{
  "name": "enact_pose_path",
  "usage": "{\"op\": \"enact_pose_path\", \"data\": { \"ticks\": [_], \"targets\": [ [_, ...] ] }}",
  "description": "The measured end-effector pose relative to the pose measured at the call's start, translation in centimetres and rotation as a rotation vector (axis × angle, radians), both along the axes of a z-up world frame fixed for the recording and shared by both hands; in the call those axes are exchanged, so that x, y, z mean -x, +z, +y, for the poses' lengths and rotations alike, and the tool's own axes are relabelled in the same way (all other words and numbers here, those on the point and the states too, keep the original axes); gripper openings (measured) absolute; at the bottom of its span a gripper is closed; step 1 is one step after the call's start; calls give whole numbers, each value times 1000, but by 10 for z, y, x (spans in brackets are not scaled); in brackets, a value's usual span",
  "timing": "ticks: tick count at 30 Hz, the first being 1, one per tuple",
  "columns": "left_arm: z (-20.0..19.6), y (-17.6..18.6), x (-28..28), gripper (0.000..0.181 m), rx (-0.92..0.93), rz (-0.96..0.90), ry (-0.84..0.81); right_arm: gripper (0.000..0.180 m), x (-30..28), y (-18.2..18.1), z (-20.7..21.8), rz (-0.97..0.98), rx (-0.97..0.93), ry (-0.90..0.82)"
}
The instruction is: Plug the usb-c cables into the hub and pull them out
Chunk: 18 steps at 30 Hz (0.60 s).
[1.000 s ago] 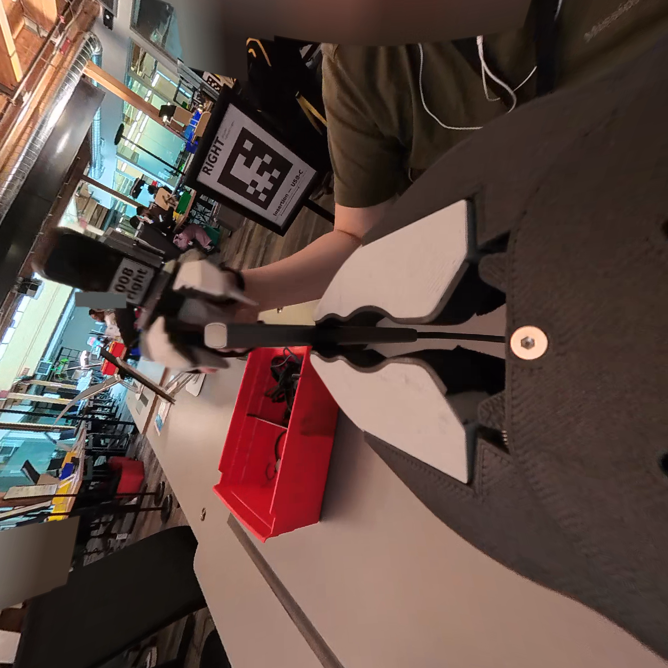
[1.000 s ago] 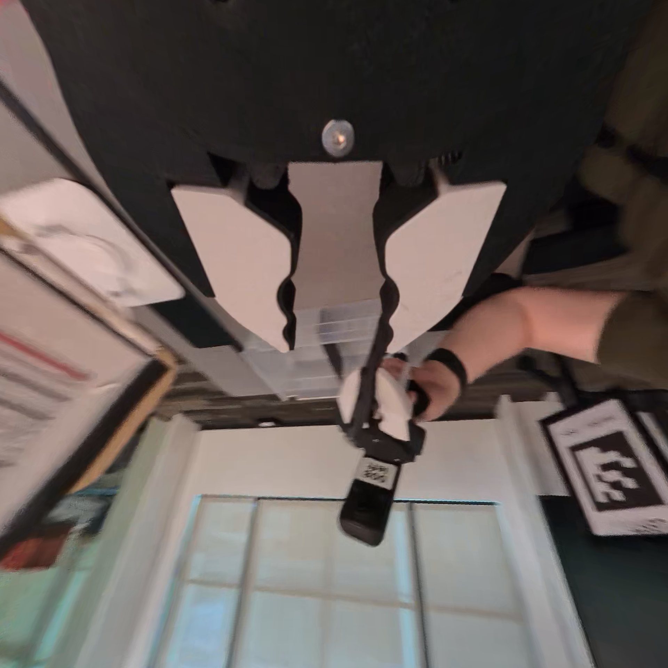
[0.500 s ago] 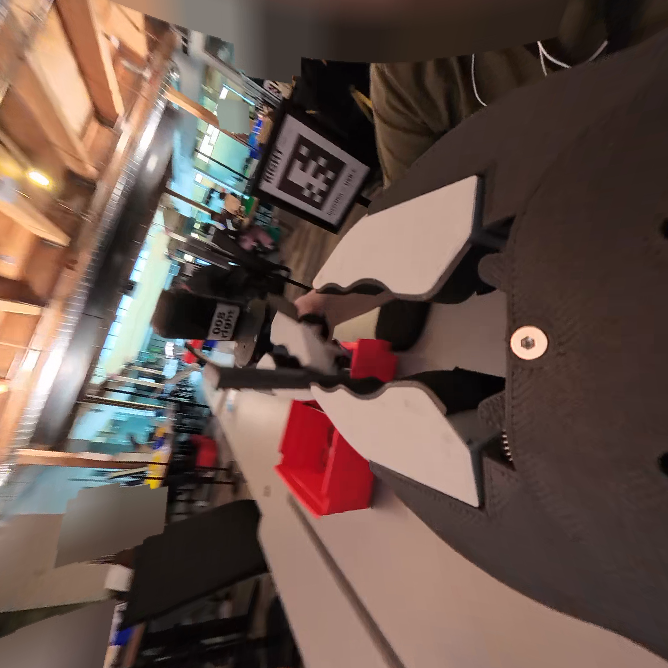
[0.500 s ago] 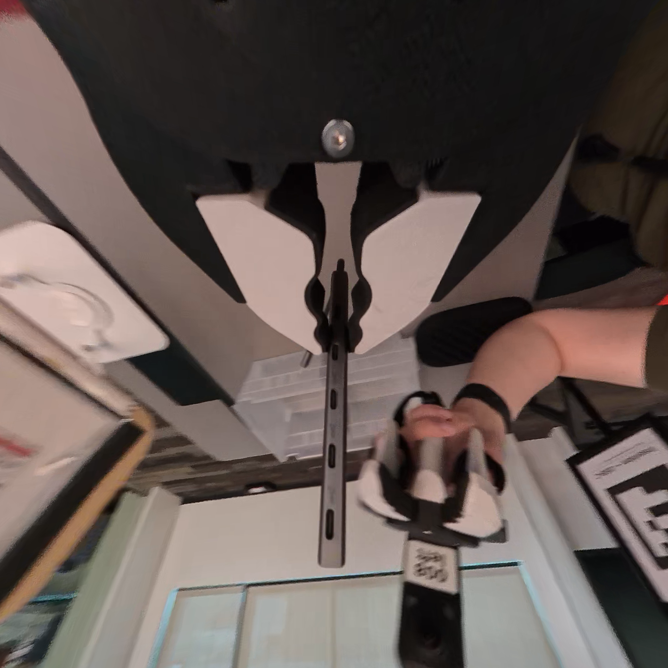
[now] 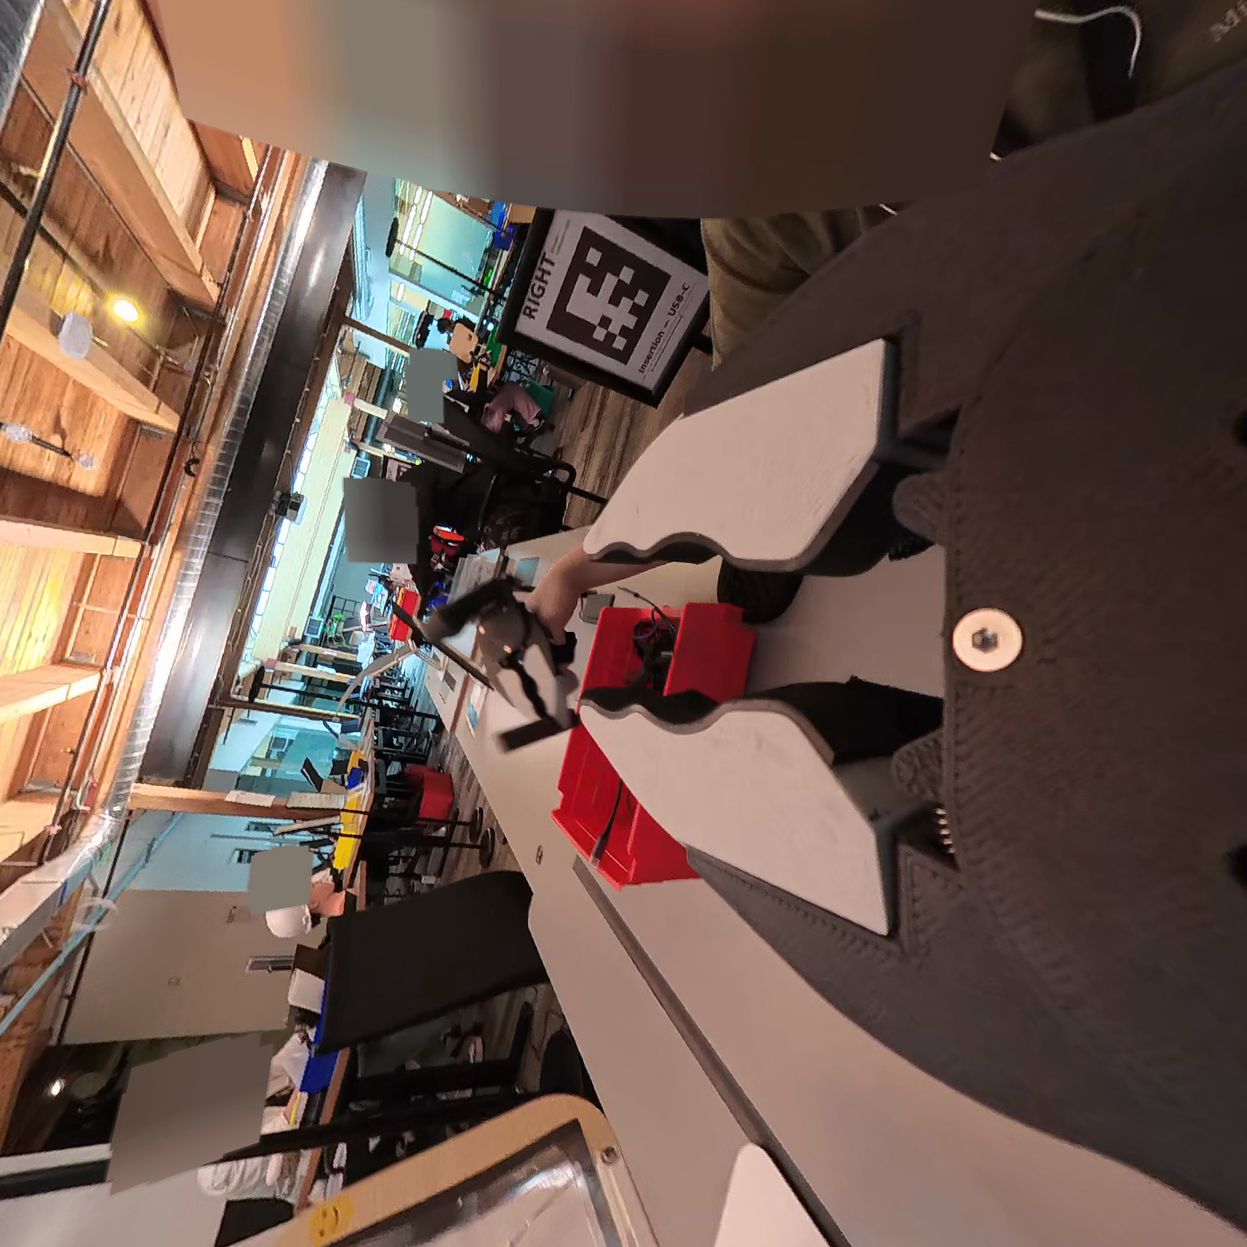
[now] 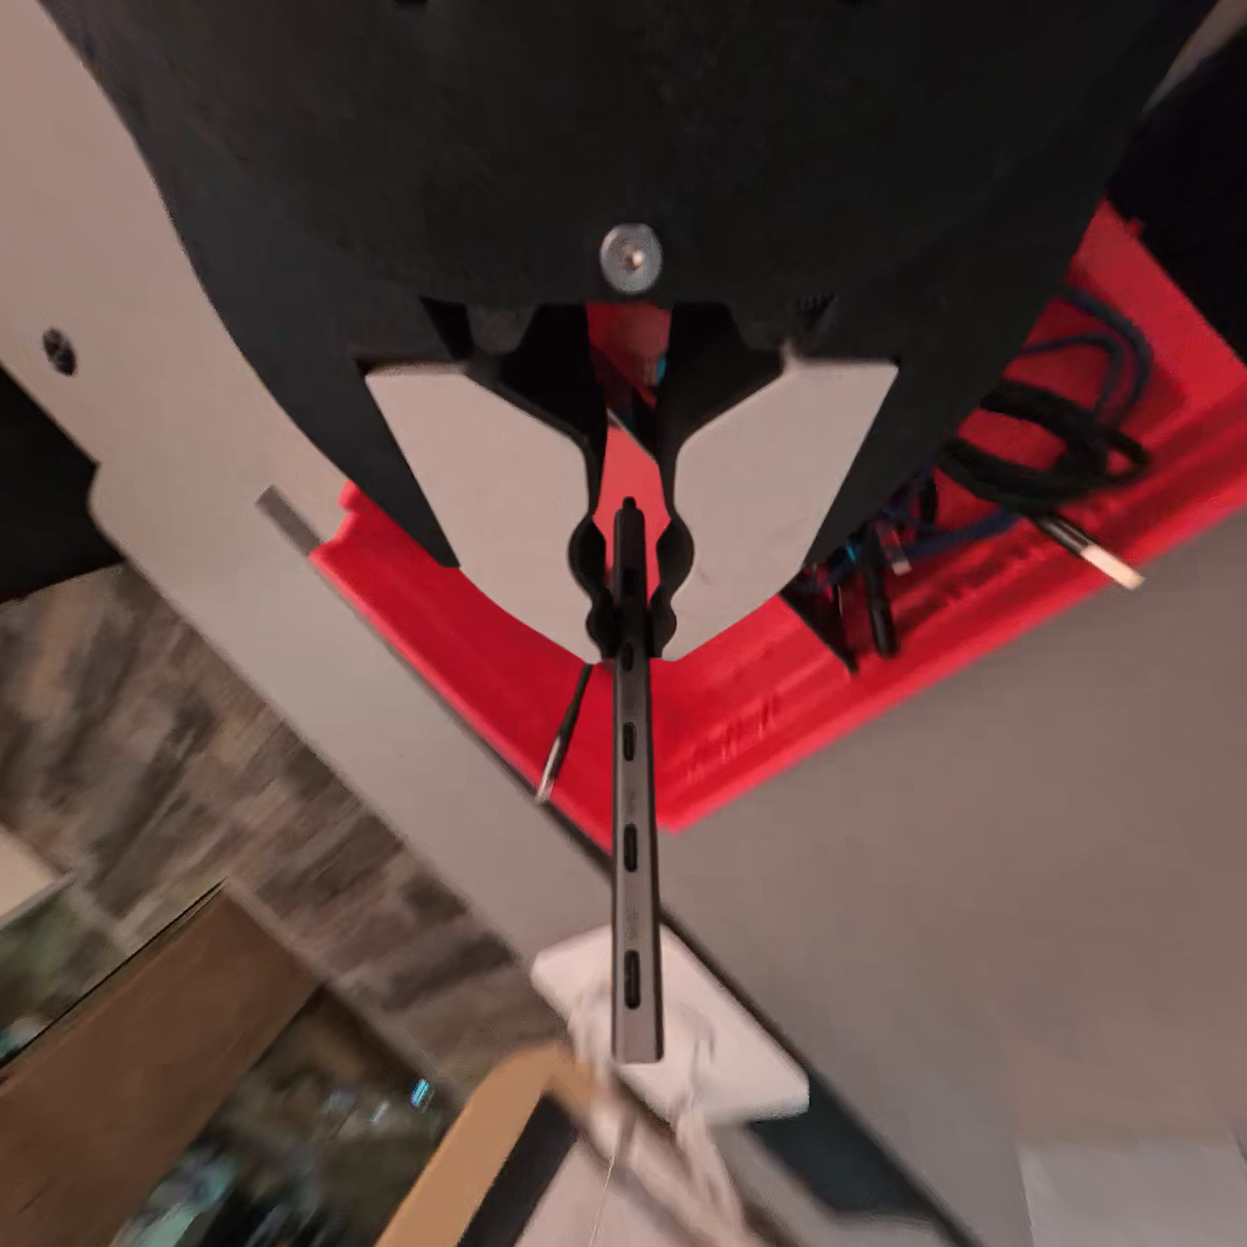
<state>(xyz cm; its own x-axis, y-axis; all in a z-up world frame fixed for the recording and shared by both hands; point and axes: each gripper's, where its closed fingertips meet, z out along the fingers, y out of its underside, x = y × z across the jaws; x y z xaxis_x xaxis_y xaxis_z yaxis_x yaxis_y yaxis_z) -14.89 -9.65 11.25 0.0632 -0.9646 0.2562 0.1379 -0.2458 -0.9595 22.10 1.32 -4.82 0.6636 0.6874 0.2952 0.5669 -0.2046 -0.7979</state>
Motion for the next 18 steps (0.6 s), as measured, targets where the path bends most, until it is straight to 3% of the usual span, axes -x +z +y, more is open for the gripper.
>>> {"op": "enact_pose_path", "data": {
  "ticks": [1, 7, 15, 18],
  "targets": [
    [3, -1, 1, 34, 5, 3, 7, 11, -4, -20, 5, -50, 64, -1],
    [14, -12, 1, 33, 31, 39, 24, 11, -9, -99, 12, -304, 432, 34],
    [21, -12, 18, 36, 25, 89, 95, 22, -18, -93, 36, -332, 365, -113],
    [46, -13, 63, 52, 5, 183, 358, 34, -24, -78, 22, -221, 425, -192]
  ]
}}
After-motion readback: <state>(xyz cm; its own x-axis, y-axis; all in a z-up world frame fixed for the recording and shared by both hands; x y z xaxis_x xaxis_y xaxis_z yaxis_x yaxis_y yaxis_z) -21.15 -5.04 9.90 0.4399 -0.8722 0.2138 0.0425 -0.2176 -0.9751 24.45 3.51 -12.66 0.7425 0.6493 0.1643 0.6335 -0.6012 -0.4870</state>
